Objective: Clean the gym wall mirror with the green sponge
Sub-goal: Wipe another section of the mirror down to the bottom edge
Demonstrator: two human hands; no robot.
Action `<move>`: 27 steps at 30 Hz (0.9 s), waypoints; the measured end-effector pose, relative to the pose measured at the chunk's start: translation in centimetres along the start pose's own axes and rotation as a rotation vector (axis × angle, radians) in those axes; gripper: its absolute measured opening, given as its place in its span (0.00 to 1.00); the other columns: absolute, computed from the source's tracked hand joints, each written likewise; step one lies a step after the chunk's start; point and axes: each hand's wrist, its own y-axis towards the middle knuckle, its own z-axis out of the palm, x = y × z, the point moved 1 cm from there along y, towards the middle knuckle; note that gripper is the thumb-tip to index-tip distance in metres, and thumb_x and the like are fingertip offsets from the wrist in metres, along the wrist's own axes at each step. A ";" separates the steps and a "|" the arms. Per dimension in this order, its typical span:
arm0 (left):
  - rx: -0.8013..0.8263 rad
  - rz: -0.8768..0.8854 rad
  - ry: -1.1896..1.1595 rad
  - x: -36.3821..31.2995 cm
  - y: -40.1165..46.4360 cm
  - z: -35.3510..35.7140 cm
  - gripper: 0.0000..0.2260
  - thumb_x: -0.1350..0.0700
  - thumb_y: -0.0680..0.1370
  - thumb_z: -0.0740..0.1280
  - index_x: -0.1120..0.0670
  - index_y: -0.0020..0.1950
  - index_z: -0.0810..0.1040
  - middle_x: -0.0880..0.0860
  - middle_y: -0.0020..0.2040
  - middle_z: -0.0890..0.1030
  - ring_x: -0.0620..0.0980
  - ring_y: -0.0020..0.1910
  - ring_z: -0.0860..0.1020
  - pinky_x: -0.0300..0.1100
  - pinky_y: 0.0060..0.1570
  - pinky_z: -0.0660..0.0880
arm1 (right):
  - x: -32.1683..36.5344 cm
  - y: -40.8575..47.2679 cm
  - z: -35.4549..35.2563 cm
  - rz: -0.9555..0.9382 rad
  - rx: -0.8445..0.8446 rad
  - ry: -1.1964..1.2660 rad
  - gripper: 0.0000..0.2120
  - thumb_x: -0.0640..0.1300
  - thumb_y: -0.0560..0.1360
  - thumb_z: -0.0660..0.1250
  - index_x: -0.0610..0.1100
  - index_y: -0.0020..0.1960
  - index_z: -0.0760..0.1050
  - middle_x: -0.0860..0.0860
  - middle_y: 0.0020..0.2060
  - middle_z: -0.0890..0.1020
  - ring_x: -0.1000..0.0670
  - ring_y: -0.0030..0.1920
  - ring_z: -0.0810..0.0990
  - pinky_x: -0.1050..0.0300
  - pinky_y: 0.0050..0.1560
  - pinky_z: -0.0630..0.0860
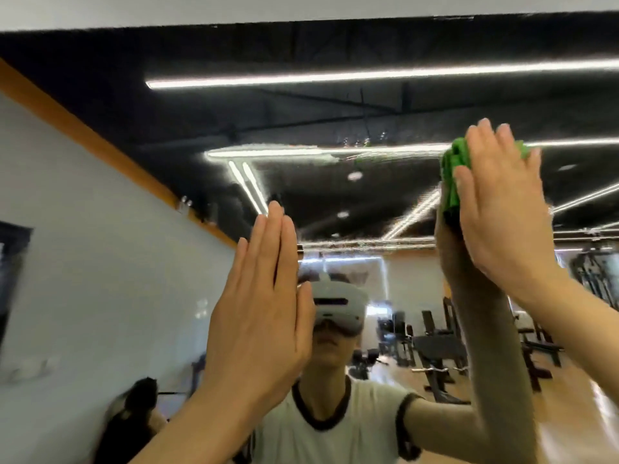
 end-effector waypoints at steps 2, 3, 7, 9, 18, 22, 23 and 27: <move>-0.011 0.004 0.014 0.0 0.0 0.1 0.30 0.49 0.84 0.48 0.59 0.83 0.47 0.54 0.84 0.45 0.49 0.82 0.43 0.44 0.79 0.40 | 1.4 -0.1 0.2 0.079 -0.027 0.021 0.23 0.43 0.86 0.50 0.38 0.79 0.59 0.41 0.79 0.61 0.43 0.81 0.54 0.44 0.80 0.44; -0.012 0.007 0.020 0.0 0.0 0.2 0.29 0.49 0.84 0.48 0.59 0.83 0.48 0.54 0.84 0.45 0.49 0.82 0.43 0.44 0.79 0.41 | 3.5 0.1 0.6 0.046 -0.031 0.031 0.22 0.42 0.85 0.51 0.38 0.78 0.61 0.41 0.78 0.62 0.42 0.80 0.56 0.41 0.80 0.48; -0.032 -0.021 -0.001 0.1 0.1 0.4 0.30 0.49 0.83 0.49 0.59 0.83 0.50 0.55 0.84 0.48 0.48 0.82 0.45 0.44 0.79 0.42 | 13.5 1.1 3.9 -0.350 0.067 -0.006 0.25 0.48 0.84 0.46 0.45 0.81 0.56 0.46 0.80 0.58 0.46 0.81 0.53 0.45 0.79 0.41; -0.032 -0.024 -0.006 0.1 0.2 0.4 0.30 0.49 0.83 0.49 0.59 0.83 0.50 0.54 0.84 0.48 0.48 0.82 0.45 0.43 0.78 0.41 | 13.8 1.6 3.8 -0.439 0.136 -0.032 0.27 0.49 0.84 0.43 0.45 0.82 0.52 0.47 0.81 0.55 0.47 0.81 0.49 0.50 0.78 0.39; -0.050 0.010 -0.026 0.1 0.1 0.2 0.29 0.50 0.85 0.49 0.60 0.83 0.48 0.56 0.84 0.47 0.49 0.82 0.43 0.43 0.79 0.39 | -4.1 -0.7 -1.6 0.328 -0.053 0.031 0.25 0.44 0.82 0.49 0.30 0.73 0.64 0.30 0.73 0.65 0.31 0.75 0.60 0.26 0.74 0.48; -0.055 0.023 -0.058 0.1 0.1 0.1 0.28 0.52 0.85 0.50 0.60 0.83 0.48 0.56 0.84 0.47 0.51 0.82 0.44 0.44 0.80 0.40 | 5.6 -4.1 0.7 -0.041 0.007 0.136 0.24 0.47 0.85 0.49 0.41 0.79 0.61 0.45 0.79 0.60 0.46 0.81 0.51 0.51 0.79 0.37; -0.056 0.022 -0.059 0.0 0.1 0.0 0.28 0.52 0.85 0.50 0.60 0.83 0.48 0.57 0.84 0.47 0.52 0.82 0.44 0.44 0.80 0.40 | 7.4 -6.2 1.1 -0.157 0.057 0.138 0.24 0.48 0.85 0.49 0.42 0.78 0.63 0.45 0.79 0.62 0.46 0.80 0.53 0.51 0.80 0.38; -0.039 0.005 -0.034 -0.1 0.1 0.0 0.28 0.53 0.85 0.50 0.61 0.83 0.48 0.58 0.83 0.47 0.53 0.83 0.44 0.43 0.80 0.39 | 6.9 -14.4 0.1 -0.491 0.141 0.029 0.23 0.47 0.85 0.51 0.41 0.77 0.64 0.44 0.77 0.65 0.45 0.79 0.58 0.47 0.80 0.47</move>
